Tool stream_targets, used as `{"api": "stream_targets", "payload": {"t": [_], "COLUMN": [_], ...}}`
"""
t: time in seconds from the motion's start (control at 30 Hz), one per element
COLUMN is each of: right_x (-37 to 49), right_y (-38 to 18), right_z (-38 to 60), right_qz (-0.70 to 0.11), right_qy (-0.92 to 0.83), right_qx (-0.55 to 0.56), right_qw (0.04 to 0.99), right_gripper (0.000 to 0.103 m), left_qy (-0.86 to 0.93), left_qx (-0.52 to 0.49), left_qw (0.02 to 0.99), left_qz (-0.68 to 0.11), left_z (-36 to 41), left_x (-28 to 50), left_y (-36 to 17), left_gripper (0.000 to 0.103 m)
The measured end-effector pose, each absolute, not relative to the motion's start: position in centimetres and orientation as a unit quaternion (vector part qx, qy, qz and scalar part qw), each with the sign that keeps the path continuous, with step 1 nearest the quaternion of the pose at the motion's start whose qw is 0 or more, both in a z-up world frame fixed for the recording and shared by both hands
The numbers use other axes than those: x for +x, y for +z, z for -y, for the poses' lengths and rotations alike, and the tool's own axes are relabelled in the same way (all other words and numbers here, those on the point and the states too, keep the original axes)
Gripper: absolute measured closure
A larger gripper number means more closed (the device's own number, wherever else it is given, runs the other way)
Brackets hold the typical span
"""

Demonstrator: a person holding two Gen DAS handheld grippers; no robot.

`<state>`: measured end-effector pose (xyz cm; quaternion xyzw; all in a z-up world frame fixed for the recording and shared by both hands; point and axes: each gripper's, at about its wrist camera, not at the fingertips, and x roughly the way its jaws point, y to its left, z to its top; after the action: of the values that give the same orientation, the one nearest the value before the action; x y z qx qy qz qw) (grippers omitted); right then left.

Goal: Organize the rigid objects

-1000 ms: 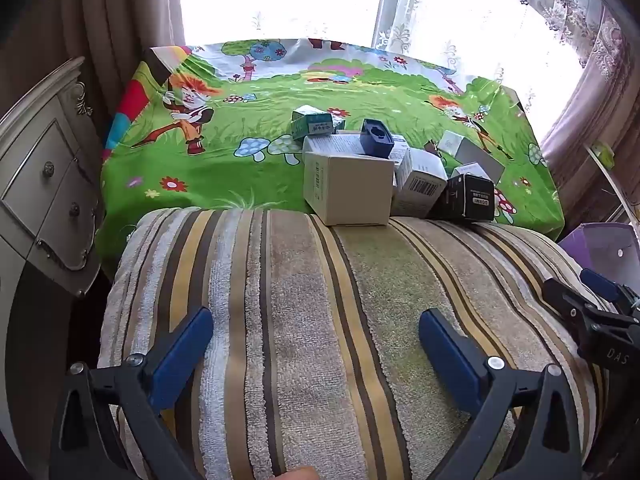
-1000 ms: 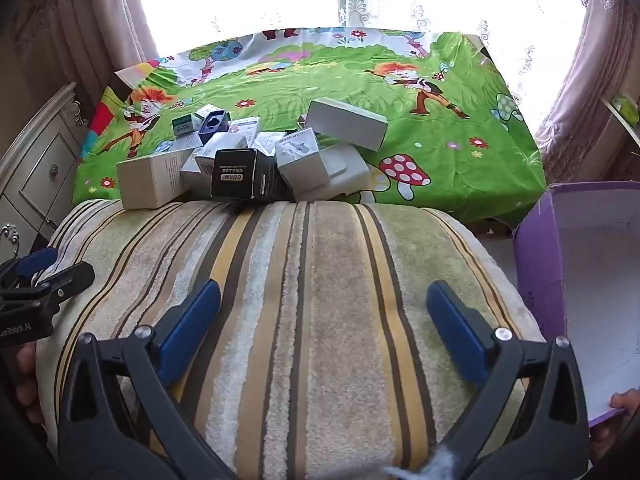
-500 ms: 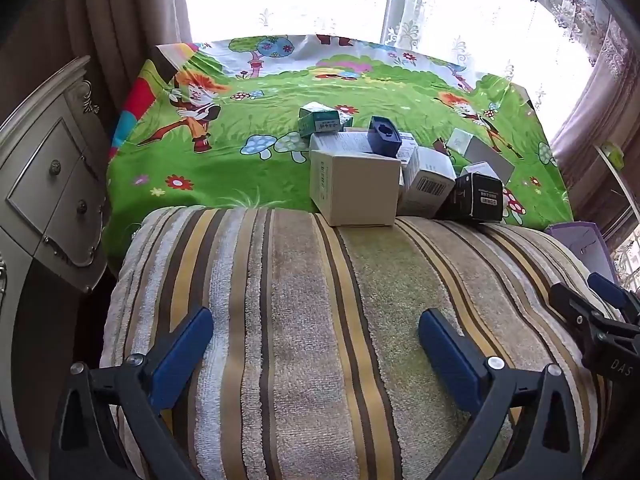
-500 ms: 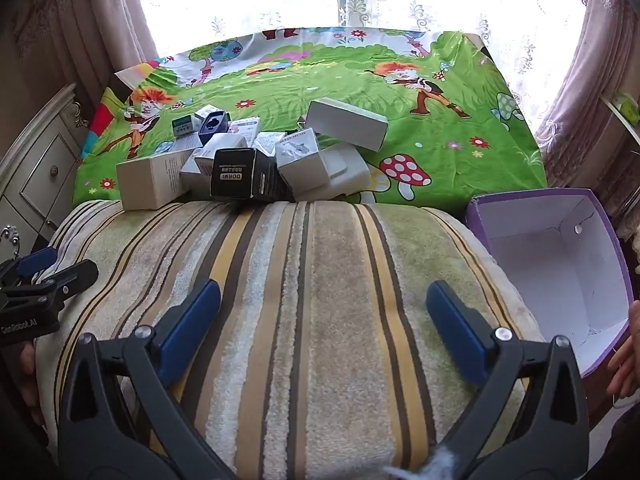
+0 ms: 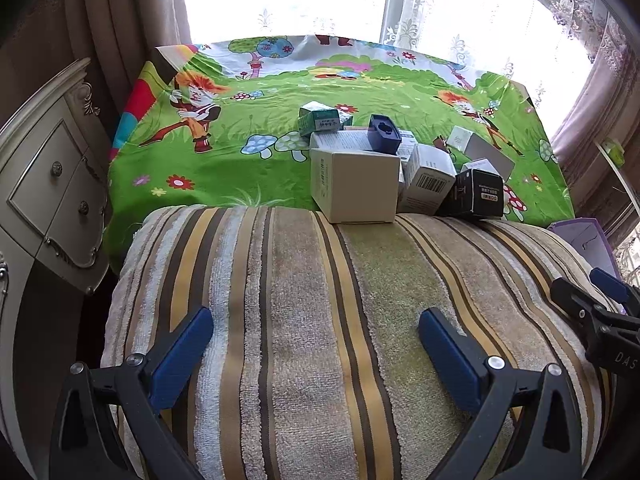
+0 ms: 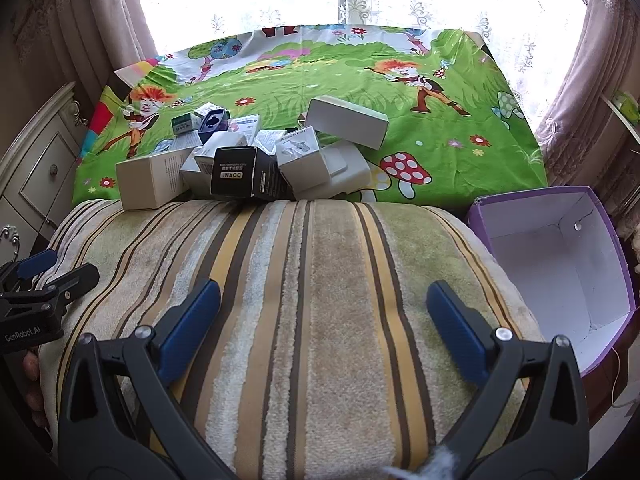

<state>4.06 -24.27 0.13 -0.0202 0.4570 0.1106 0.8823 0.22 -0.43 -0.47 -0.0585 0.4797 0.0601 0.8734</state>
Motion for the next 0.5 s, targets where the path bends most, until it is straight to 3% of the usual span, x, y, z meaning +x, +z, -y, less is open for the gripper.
{"api": "stream_targets", "payload": {"t": [0.5], "right_x": [4.06], "right_y": [0.15], "right_z": [24.43], "right_qz": [-0.458], "right_qy": [0.114], "right_qx": [-0.020], "right_qw": [0.882], "right_gripper": [0.000], "left_qy": [0.065], "left_qx": [-0.058], "left_qw": [0.874], "left_qz": [-0.478], "left_z": [0.54], "left_x": [0.07], "left_y": [-0.14], "left_gripper": [0.000]}}
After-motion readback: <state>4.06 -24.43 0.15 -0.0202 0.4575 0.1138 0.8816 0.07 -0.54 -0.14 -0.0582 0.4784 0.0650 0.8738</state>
